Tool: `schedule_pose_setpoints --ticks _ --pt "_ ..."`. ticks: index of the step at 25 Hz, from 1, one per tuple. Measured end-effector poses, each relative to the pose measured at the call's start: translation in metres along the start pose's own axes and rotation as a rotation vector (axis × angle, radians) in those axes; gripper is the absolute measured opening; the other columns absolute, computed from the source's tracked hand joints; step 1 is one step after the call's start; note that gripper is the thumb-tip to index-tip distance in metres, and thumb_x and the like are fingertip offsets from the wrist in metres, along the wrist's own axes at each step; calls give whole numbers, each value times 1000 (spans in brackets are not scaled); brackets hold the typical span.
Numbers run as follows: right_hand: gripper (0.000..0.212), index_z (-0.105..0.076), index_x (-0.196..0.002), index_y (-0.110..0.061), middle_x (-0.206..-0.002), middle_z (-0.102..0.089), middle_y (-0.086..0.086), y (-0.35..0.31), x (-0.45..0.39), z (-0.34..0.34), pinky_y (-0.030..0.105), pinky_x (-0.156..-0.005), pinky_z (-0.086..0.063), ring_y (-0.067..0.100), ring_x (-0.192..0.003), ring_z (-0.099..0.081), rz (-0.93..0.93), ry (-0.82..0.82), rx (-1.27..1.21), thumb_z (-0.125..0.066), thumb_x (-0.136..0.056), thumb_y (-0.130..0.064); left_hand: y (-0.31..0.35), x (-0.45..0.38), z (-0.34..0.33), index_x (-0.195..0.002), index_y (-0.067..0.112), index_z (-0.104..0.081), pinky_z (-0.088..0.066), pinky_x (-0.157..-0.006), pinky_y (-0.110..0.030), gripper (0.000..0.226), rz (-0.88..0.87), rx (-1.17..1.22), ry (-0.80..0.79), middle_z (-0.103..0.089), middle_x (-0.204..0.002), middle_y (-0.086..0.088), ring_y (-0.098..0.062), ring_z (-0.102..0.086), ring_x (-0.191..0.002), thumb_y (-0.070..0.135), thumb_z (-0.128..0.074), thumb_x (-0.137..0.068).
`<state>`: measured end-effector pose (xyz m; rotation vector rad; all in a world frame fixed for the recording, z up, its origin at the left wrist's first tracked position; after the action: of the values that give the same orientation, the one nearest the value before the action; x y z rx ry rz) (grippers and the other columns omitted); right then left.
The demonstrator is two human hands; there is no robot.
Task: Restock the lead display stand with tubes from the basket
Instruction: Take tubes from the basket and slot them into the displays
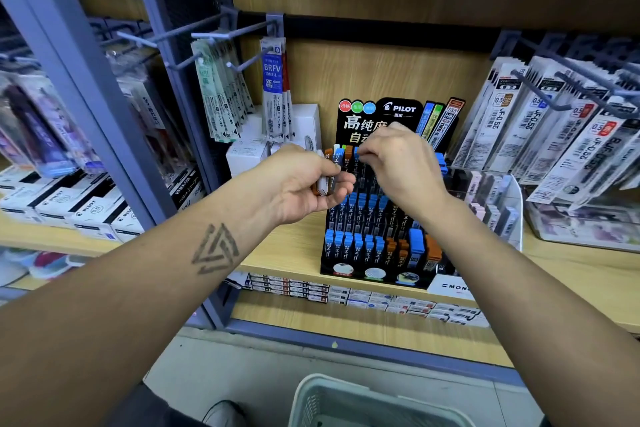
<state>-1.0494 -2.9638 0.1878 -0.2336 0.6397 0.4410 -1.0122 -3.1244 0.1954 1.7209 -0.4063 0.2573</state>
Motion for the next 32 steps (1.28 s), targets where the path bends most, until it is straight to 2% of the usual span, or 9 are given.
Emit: schedule_pose_setpoints --ticks 3,5,7,10,14,18,20,26,32 --pt "2 -76 -87 -10 -85 -50 0 -3 8 -7 34 -62 -33 23 -85 -46 53 20 190 -74 -85 -9 -1 1 -3 -104 -1 -53 -54 -46 -24 11 12 3 17 -60 -89 -19 -22 -66 -59 -9 -51 -97" --pt "10 -77 -97 -13 -88 -49 0 -3 9 -1 35 -66 -36 22 -86 -46 50 36 172 -70 -90 -11 -3 1 -4 -103 0 -52 -54 -46 -24 11 21 -9 13 -58 -91 -18 -23 -67 -59 -9 -52 -97" --pt "22 -76 -111 -17 -93 -59 -4 -5 6 13 32 -75 -45 18 -89 -54 -118 27 -183 -65 -93 -10 -4 1 -6 -113 0 -50 -55 -46 -26 21 15 -28 -4 -60 -91 -19 -23 -70 -57 -11 -54 -95" --pt "22 -76 -110 -14 -97 -75 3 -9 12 25 28 -81 -56 13 -91 -69 -490 -169 -953 -65 -94 -5 -7 2 -10 -112 6 -47 -59 -52 -30 30 -6 -46 -38 -66 -86 -16 -24 -71 -61 -13 -58 -92" --pt "21 -75 -100 -4 -93 -73 23 3 27 33 32 -80 -59 24 -81 -71 -631 -193 -1138 -75 -82 6 -8 4 -17 -106 6 -53 -63 -59 -35 24 -3 -45 -68 -68 -81 -12 -27 -72 -68 -13 -58 -92" --pt "24 -75 -101 -2 -88 -75 17 15 28 45 29 -79 -60 25 -81 -74 -660 -97 -1139 -75 -80 9 -7 9 -19 -93 7 -55 -61 -58 -31 19 -10 -91 -74 -68 -82 -17 -26 -73 -67 -12 -57 -93" --pt "23 -75 -102 -2 -88 -75 17 12 25 47 29 -78 -61 24 -80 -73 -664 -90 -1145 -74 -82 8 -5 9 -19 -97 7 -55 -60 -55 -28 18 -31 -91 -59 -68 -85 -16 -24 -73 -62 -11 -57 -94" --pt "15 -74 -96 -21 -84 -69 -8 15 0 56 12 -72 -52 3 -77 -64 -480 38 -544 -78 -85 -10 0 -4 -3 -132 -1 -48 -56 -48 -28 37 -52 15 81 -56 -103 -18 -24 -70 -52 -11 -51 -97" --pt "8 -76 -96 -15 -84 -70 -5 7 -1 33 31 -82 -58 10 -82 -67 -339 52 -372 -73 -89 -11 0 -1 2 -111 0 -50 -52 -45 -24 19 -62 -57 41 -56 -75 -15 -23 -67 -55 -12 -53 -96"
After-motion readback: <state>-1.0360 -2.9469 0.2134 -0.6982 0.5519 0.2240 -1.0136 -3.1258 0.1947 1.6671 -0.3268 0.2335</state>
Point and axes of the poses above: each hand's wrist, its own x-axis away from the middle knuckle, its own z-axis out of the back of the hand, y = z × x, the point moved 3 cm from there along -x, towards the middle knuckle
